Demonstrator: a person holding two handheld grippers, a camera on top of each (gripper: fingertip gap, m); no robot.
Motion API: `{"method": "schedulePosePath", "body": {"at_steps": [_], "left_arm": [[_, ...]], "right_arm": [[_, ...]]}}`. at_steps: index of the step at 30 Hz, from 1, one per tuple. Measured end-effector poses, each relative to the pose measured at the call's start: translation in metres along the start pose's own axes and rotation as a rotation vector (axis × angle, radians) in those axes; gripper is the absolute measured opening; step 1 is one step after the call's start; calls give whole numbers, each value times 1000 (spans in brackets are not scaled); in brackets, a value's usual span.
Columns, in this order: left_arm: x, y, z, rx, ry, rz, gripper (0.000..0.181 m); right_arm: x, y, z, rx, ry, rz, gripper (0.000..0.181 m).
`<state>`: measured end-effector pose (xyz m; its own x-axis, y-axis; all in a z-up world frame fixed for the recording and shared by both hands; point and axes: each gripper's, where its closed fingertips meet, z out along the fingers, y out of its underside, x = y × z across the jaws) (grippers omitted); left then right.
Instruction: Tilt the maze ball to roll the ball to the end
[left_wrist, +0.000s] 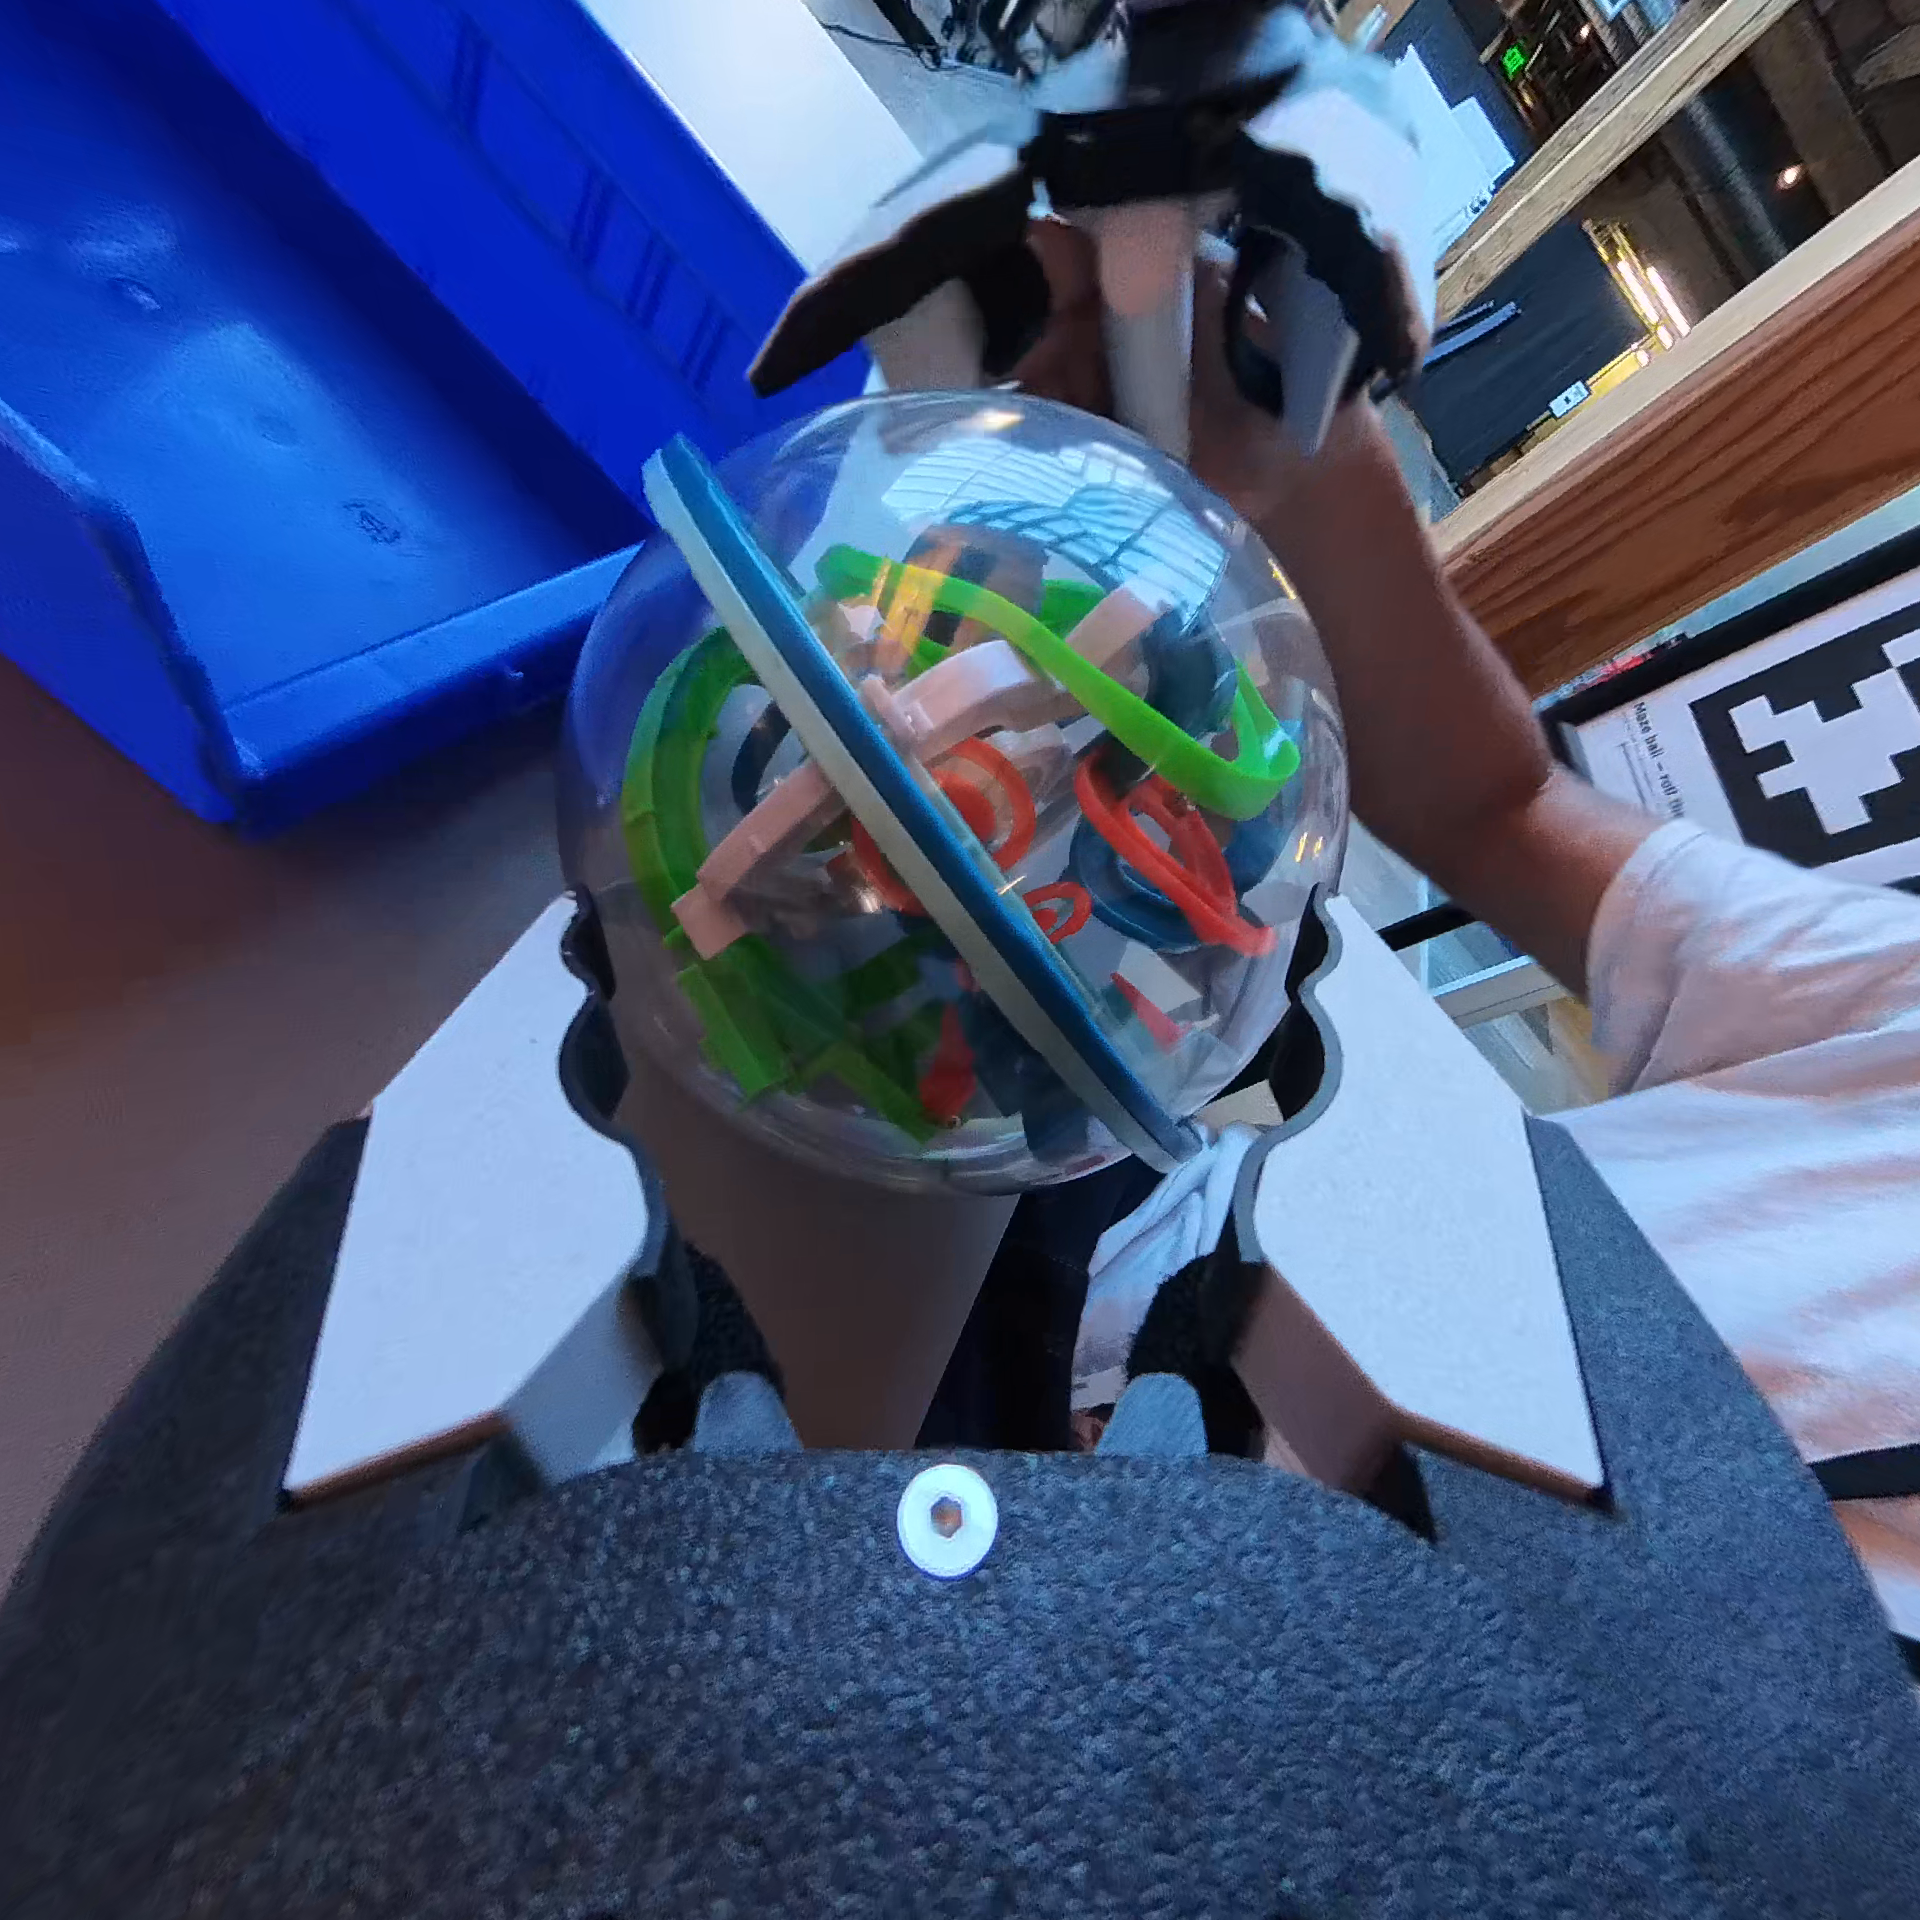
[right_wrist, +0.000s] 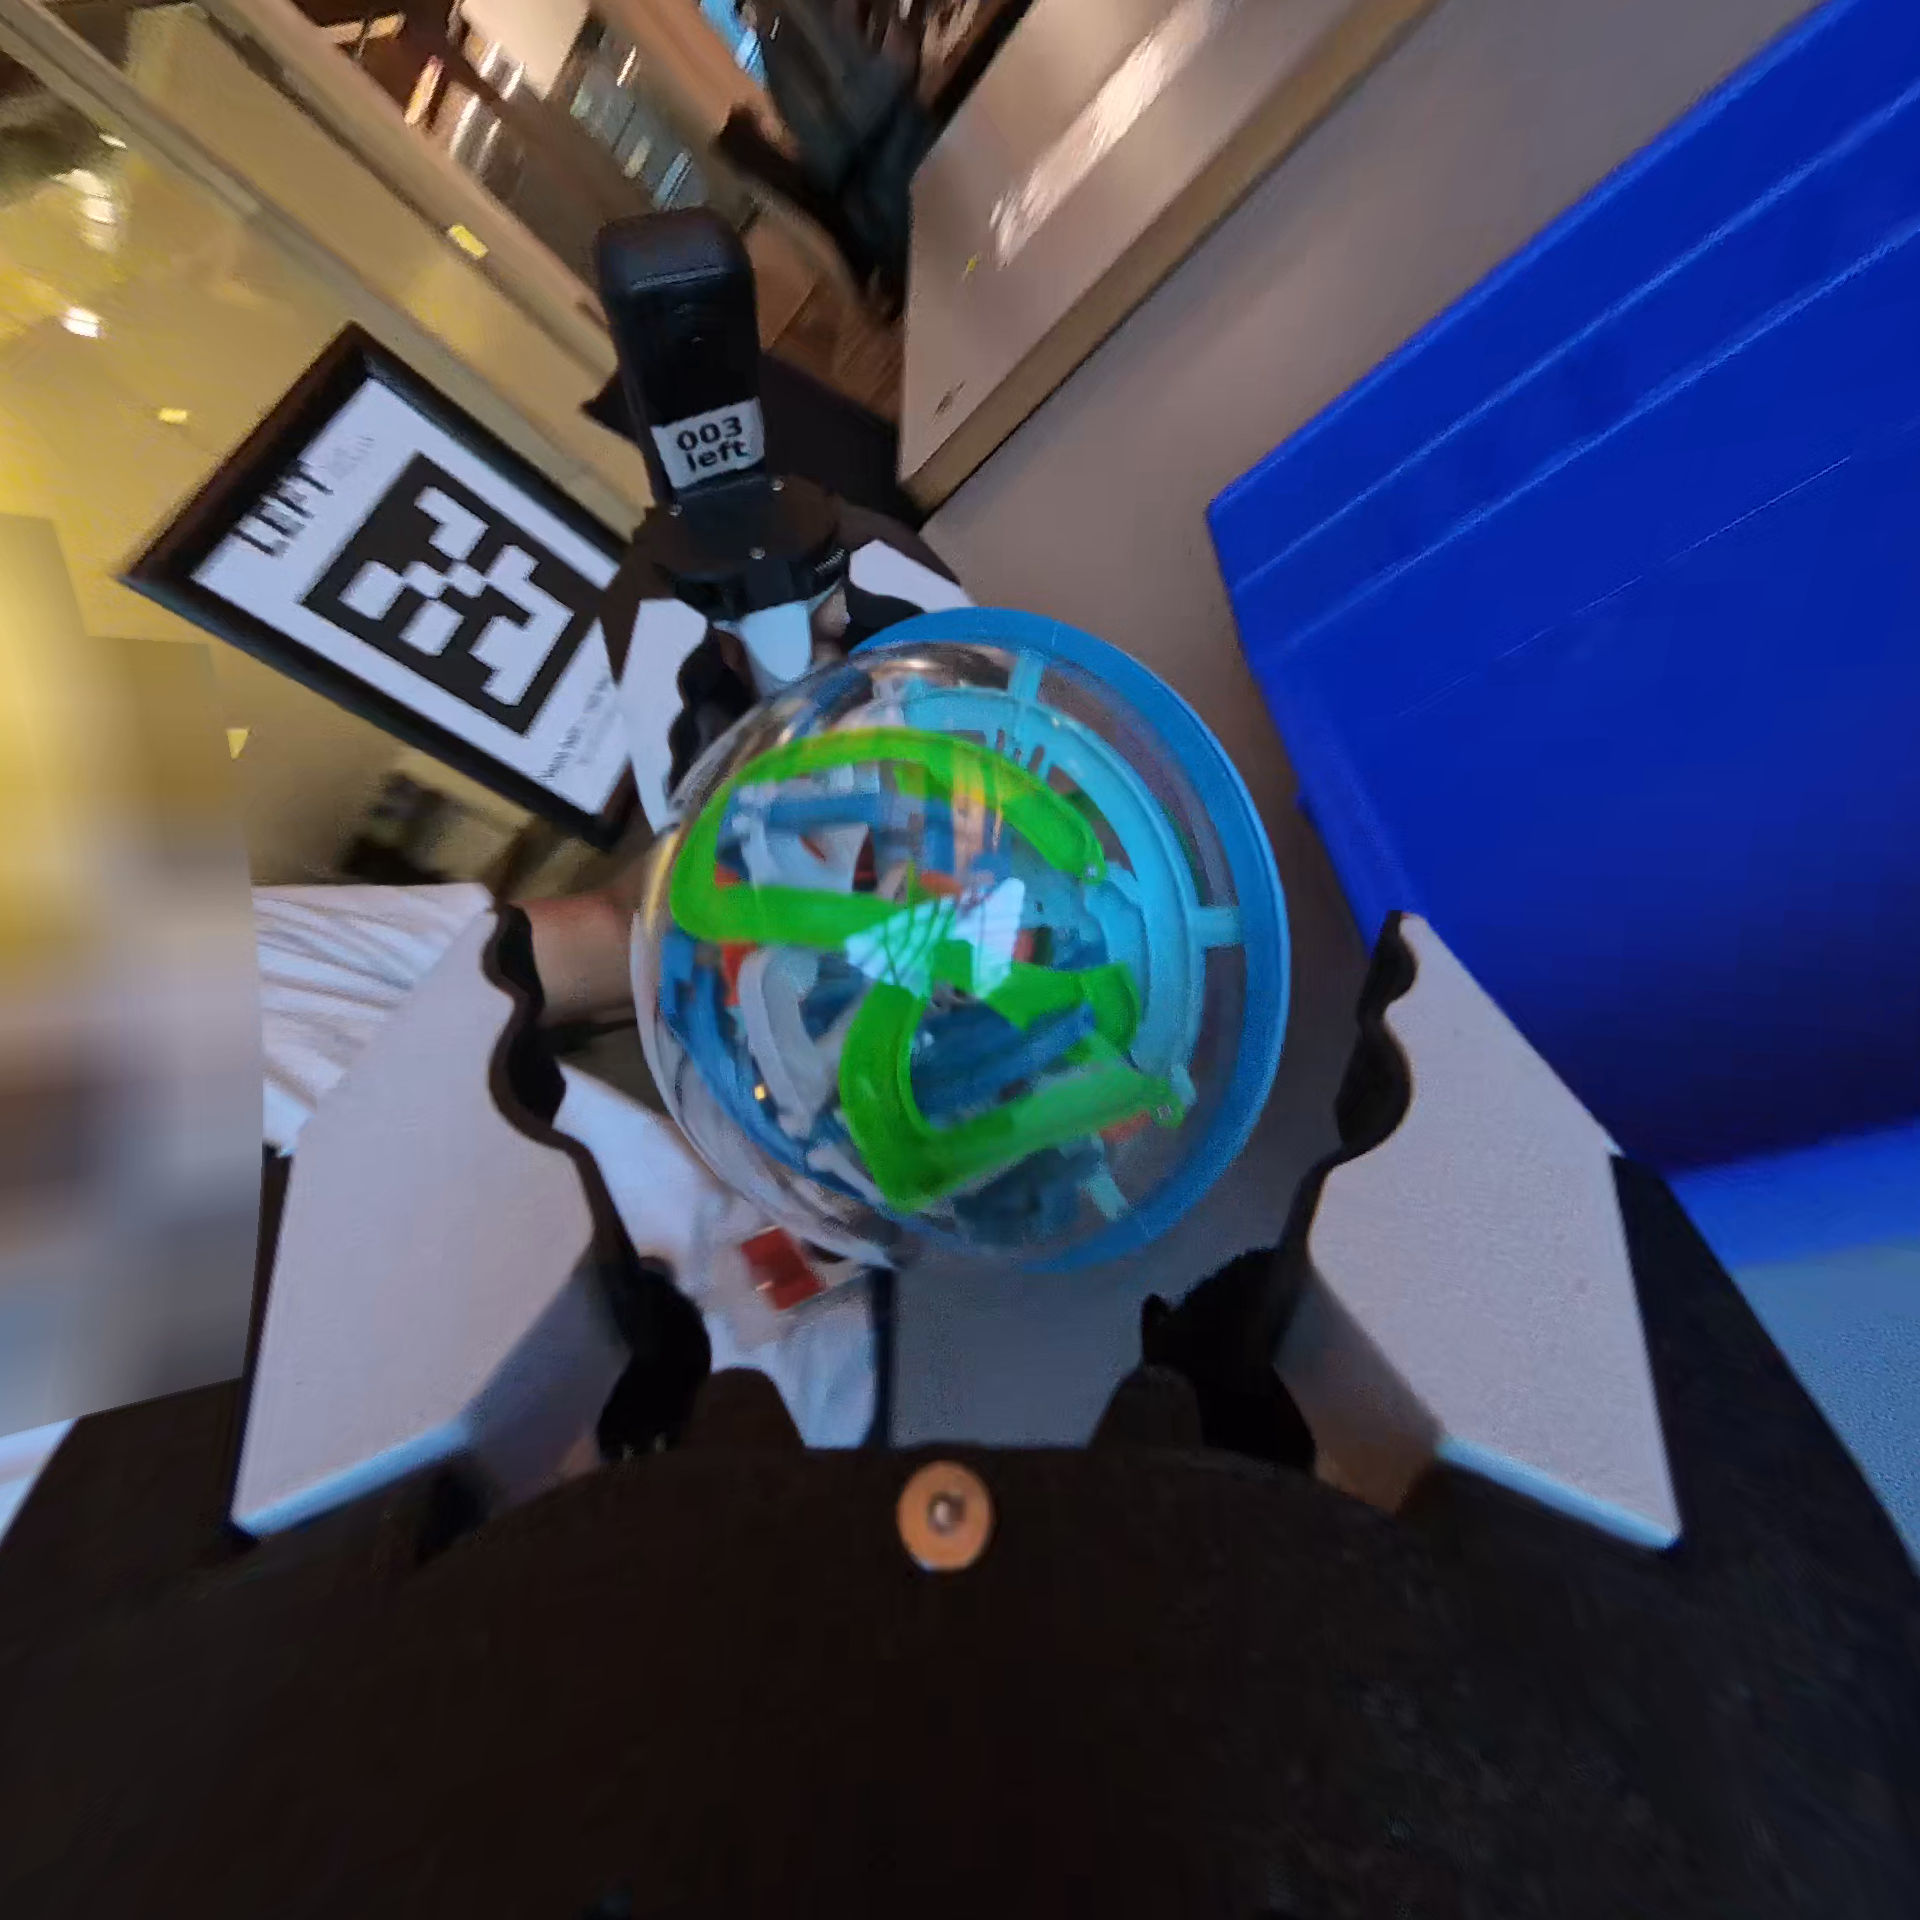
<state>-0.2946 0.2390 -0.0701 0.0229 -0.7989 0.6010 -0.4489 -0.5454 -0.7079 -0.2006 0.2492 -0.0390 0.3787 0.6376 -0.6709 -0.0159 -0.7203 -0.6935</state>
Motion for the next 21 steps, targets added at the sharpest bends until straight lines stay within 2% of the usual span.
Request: {"method": "schedulePosePath", "body": {"at_steps": [1,4,6,10,13,15,21], "left_arm": [[-1,0,0,3,4,-11,127],[-4,-1,-1,20,23,-45,127],[-5,-2,1,31,38,-57,127],[-6,-2,5,39,65,-93,127],[-4,2,12,25,90,-123,127],[-3,4,17,19,88,-123,127],[-5,8,13,0,83,-95,125]], "right_arm": [[-1,9,-8,40,56,-63,151],[-5,43,-16,168,205,-253,152],[-9,66,-10,226,231,-276,153],[5,104,14,208,322,-271,154],[8,105,28,184,370,-327,155],[15,98,28,196,454,-355,154],[16,94,25,219,401,-331,151]]}}
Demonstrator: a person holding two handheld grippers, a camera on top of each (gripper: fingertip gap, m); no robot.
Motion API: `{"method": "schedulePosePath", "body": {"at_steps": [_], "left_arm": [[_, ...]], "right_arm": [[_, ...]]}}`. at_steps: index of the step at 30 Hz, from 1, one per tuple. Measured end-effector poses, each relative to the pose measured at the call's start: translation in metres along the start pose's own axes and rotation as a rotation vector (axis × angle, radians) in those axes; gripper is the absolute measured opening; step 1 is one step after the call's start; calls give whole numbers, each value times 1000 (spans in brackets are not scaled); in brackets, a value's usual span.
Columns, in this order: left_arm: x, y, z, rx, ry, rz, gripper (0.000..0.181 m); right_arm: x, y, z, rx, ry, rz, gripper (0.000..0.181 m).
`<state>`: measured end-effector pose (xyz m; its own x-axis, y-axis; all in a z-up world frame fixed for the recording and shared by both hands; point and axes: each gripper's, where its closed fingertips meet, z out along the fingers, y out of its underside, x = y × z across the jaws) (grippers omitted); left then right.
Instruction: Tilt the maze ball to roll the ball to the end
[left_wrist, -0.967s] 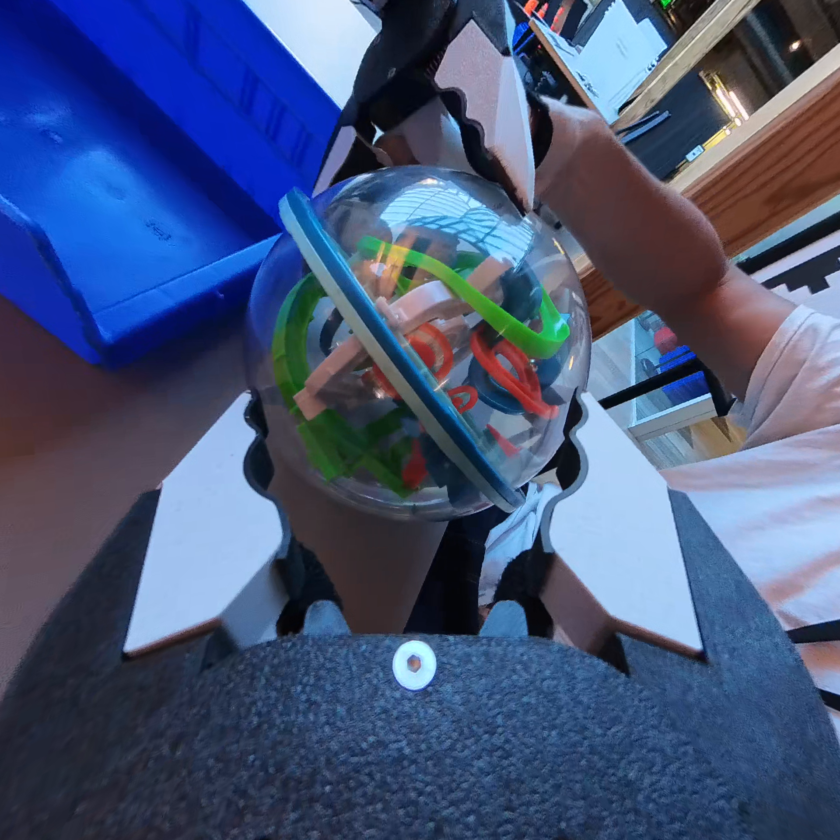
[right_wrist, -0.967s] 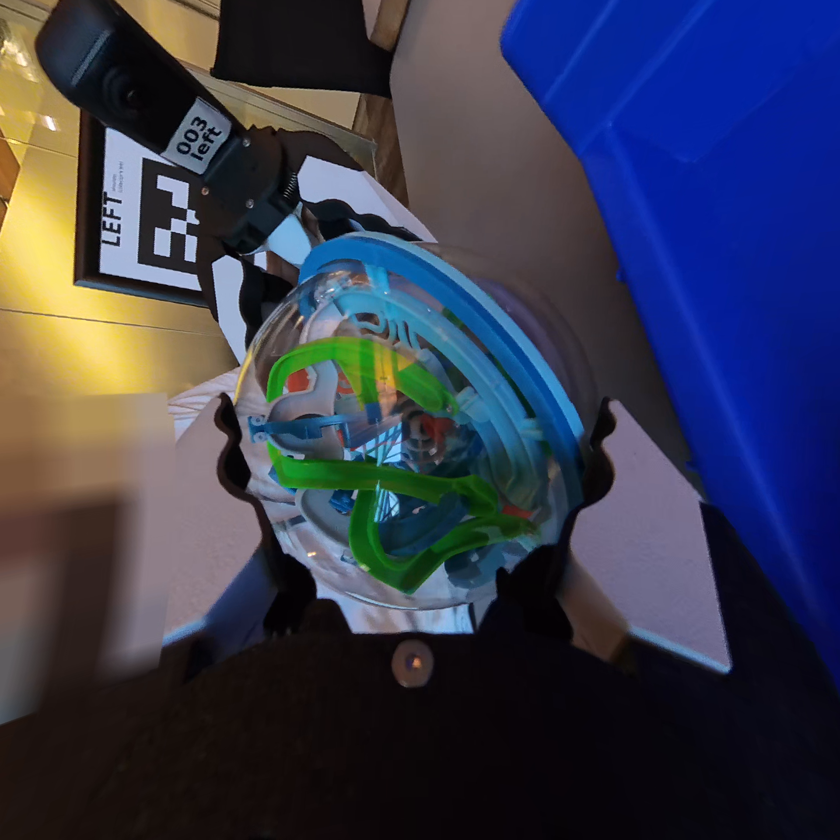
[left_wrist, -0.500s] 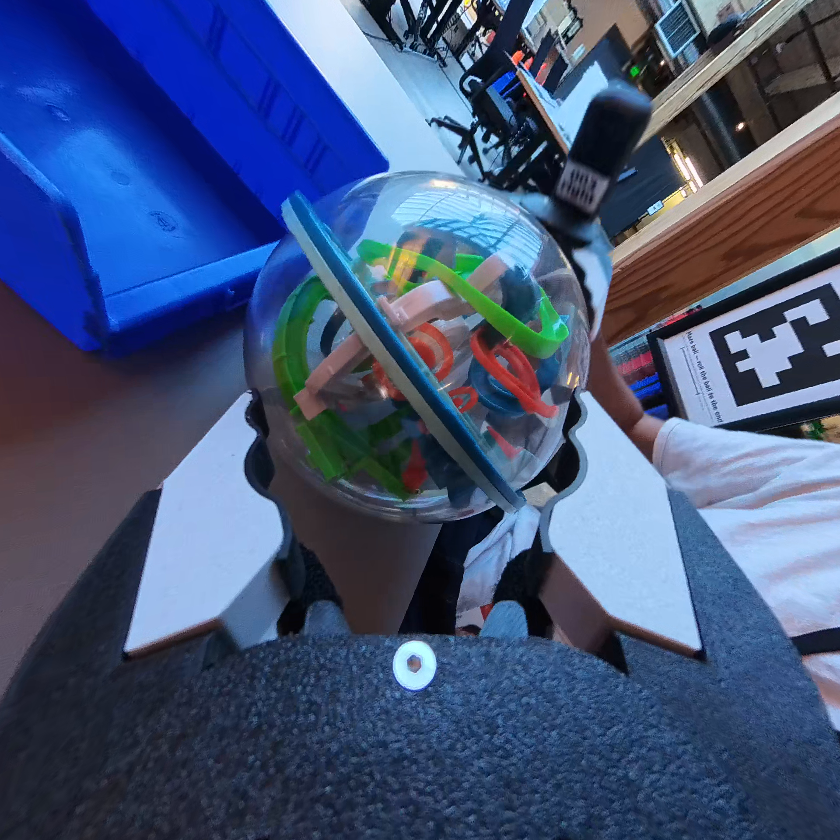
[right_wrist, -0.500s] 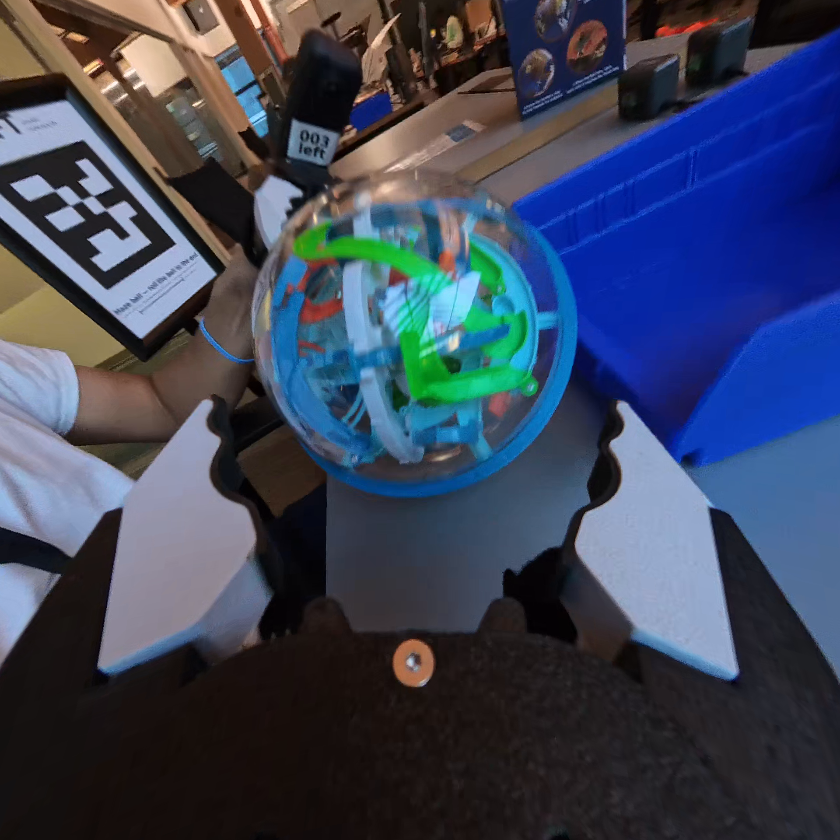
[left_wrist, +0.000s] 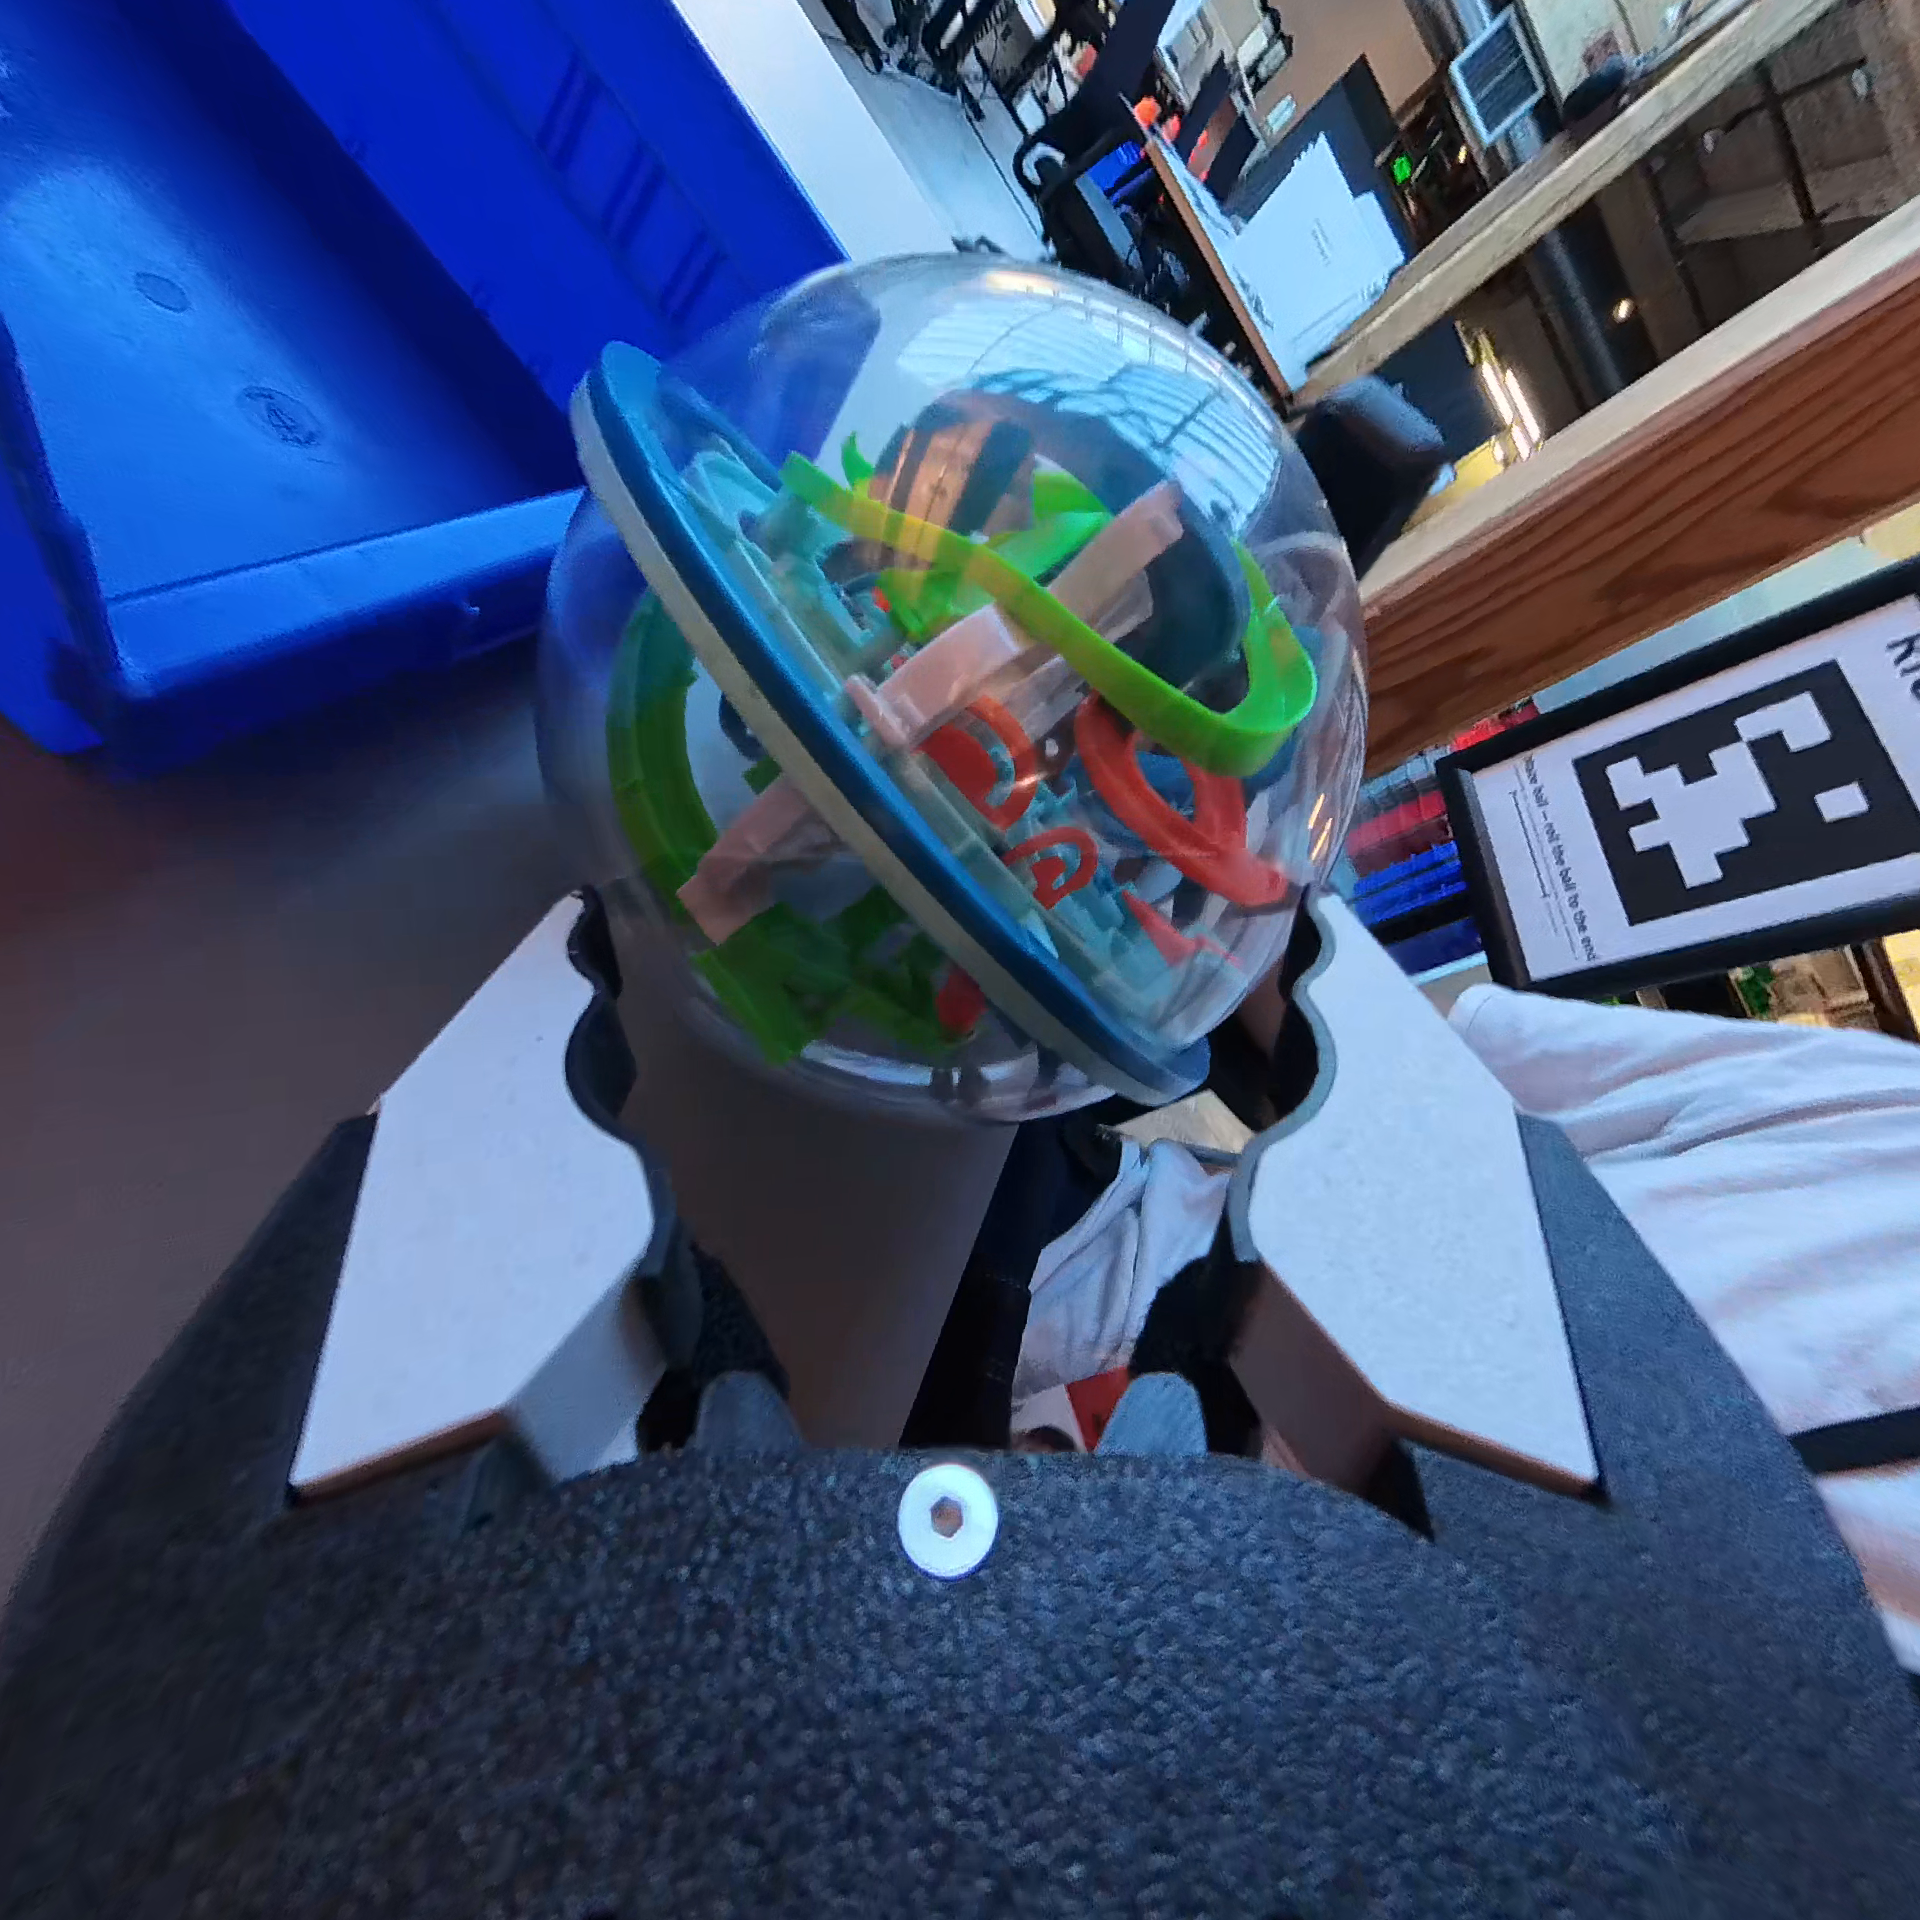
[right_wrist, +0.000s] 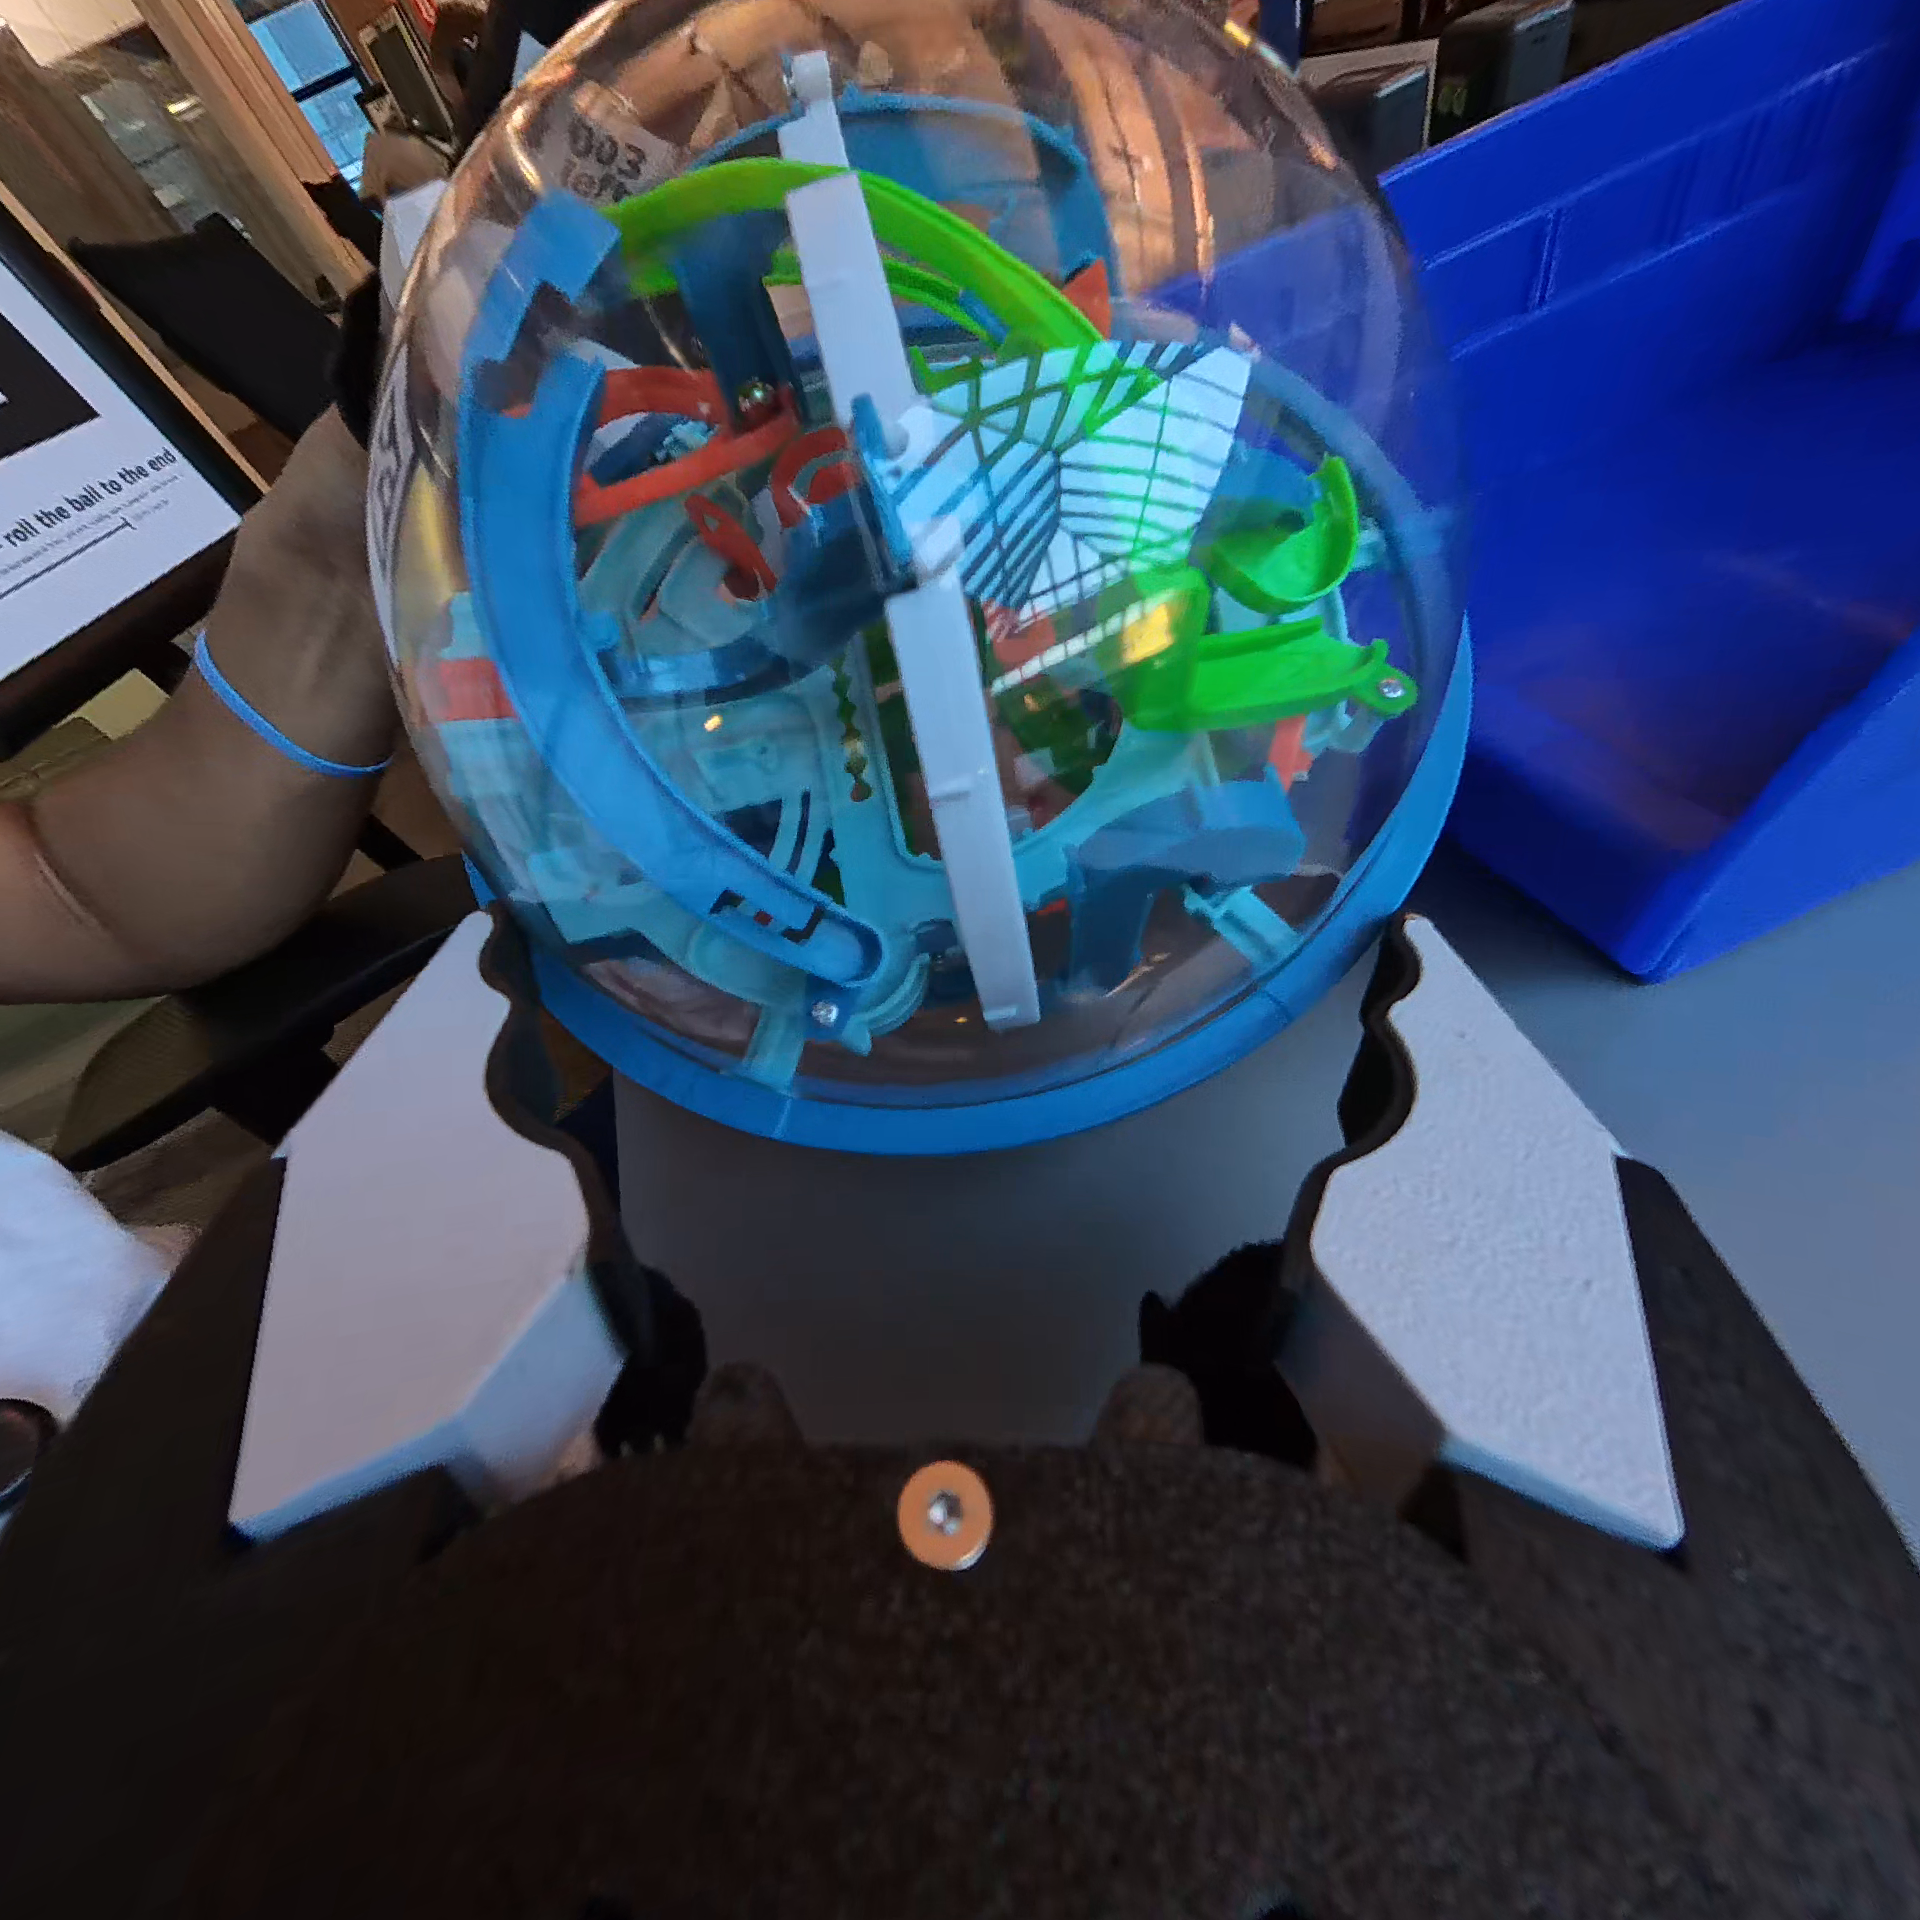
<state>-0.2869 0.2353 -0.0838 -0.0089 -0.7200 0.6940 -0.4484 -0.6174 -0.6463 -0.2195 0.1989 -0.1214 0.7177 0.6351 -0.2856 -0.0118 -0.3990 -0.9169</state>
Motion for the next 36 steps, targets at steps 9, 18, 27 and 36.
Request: {"method": "schedulePosePath", "body": {"at_steps": [9,18,27,36], "left_arm": [[20,-35,-12,-143,-216,668,160],[12,-11,23,-537,-144,689,159],[-8,-3,9,-396,-99,533,159],[-18,12,10,-270,-23,421,159]], "right_arm": [[0,-5,-2,6,-56,32,146],[-16,-21,-7,70,-134,-17,153],[-21,15,4,-73,-54,-32,155],[-11,-15,18,52,71,-81,154]]}}
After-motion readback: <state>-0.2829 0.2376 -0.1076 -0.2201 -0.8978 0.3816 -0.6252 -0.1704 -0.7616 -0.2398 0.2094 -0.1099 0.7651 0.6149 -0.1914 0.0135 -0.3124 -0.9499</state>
